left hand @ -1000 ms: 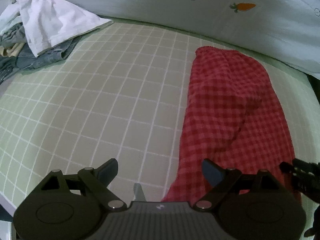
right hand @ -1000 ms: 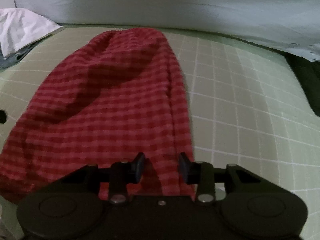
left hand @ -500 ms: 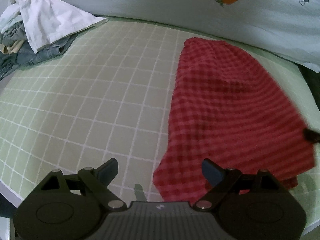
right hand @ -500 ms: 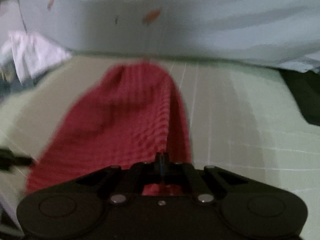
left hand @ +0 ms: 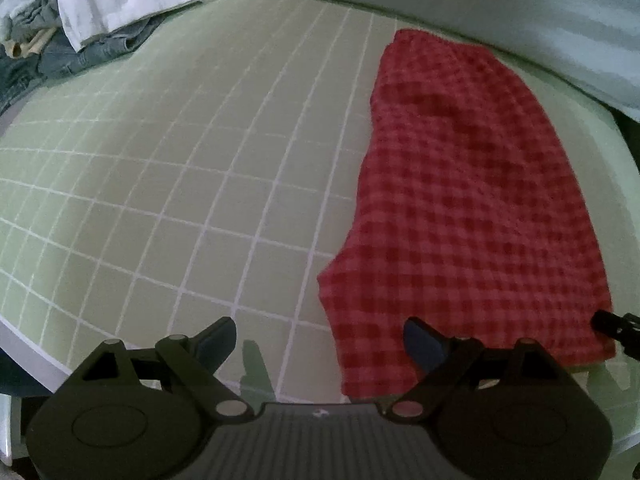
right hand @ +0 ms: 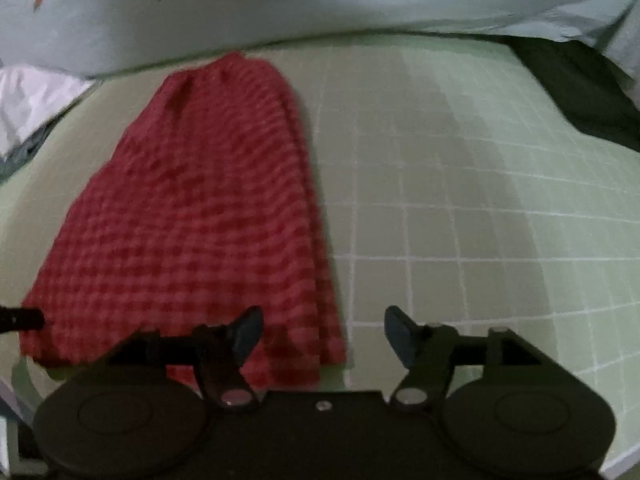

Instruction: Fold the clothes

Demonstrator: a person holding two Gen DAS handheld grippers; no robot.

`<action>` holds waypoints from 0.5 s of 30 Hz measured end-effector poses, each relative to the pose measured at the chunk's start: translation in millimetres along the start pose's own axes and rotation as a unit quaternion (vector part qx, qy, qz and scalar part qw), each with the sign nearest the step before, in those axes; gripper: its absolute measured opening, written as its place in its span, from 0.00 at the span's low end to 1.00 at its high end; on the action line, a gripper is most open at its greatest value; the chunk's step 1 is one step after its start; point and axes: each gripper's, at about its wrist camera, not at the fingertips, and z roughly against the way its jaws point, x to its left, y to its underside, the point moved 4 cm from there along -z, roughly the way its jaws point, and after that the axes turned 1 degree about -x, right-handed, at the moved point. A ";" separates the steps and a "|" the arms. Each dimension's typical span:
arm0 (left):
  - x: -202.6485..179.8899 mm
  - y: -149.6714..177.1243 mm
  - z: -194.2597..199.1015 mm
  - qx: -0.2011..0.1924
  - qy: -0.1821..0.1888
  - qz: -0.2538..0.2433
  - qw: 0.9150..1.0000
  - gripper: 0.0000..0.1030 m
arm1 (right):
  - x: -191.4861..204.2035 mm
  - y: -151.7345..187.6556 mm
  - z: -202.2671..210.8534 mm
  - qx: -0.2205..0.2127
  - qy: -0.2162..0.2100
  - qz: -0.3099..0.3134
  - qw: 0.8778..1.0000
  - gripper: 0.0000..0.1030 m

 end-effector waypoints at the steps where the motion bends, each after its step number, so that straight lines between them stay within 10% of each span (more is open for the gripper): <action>1: 0.0 1.3 -1.7 0.002 -0.001 0.002 1.000 0.87 | 0.5 -0.9 -3.5 0.003 -0.001 0.001 1.000 0.66; 10: -17.4 7.2 -10.3 -0.016 0.022 -0.015 1.000 0.60 | 12.1 7.0 -8.9 -0.011 -0.011 0.019 1.000 0.70; 13: -25.9 10.8 -7.6 -0.027 0.039 -0.027 0.999 0.38 | 13.7 8.3 -7.5 -0.017 -0.010 0.039 0.999 0.54; 15: -28.5 13.3 -6.8 -0.028 0.050 -0.019 0.998 0.16 | 14.1 7.8 -6.2 -0.020 -0.015 0.042 0.999 0.25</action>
